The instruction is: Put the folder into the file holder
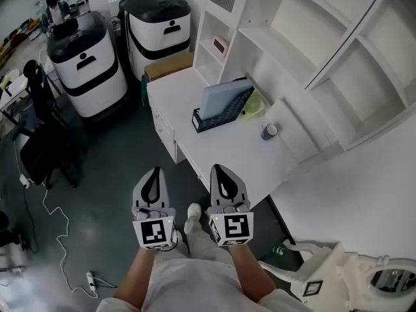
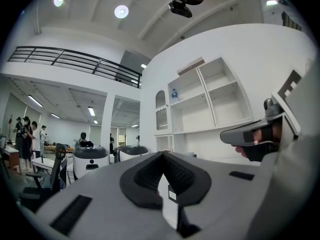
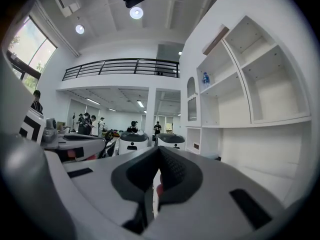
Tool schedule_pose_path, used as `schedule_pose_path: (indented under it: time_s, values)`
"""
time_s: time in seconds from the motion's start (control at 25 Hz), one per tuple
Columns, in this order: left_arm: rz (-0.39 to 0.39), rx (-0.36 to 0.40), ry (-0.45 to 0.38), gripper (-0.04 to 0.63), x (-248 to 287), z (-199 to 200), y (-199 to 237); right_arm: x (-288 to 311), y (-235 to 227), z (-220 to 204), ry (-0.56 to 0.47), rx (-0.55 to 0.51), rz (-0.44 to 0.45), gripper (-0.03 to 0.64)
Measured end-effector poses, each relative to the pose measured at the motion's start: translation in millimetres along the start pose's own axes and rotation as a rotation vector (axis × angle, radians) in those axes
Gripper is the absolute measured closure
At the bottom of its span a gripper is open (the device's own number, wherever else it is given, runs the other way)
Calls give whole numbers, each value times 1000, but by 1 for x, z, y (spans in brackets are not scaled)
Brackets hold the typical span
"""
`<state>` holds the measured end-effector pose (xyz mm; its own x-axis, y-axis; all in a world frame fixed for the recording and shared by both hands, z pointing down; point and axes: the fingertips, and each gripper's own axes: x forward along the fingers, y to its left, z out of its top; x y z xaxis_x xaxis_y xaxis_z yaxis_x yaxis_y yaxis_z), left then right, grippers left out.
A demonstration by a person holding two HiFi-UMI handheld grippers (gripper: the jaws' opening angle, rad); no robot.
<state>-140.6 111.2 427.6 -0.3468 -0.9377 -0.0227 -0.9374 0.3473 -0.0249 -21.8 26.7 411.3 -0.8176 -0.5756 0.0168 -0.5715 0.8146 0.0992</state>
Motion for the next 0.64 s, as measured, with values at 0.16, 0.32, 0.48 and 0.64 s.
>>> schedule_pose_path:
  time_s: [0.16, 0.32, 0.48, 0.64]
  values:
    - [22, 11, -11, 601, -37, 7, -1, -36, 14, 14, -16, -25, 7, 623]
    - [53, -16, -23, 602, -76, 12, -12, -73, 18, 14, -23, -25, 24, 623]
    - [86, -28, 1, 601, -114, 8, -34, -111, 11, 10, -22, -27, 35, 623]
    - [113, -44, 7, 601, -152, 8, -65, -157, -1, 13, -37, -58, 48, 623]
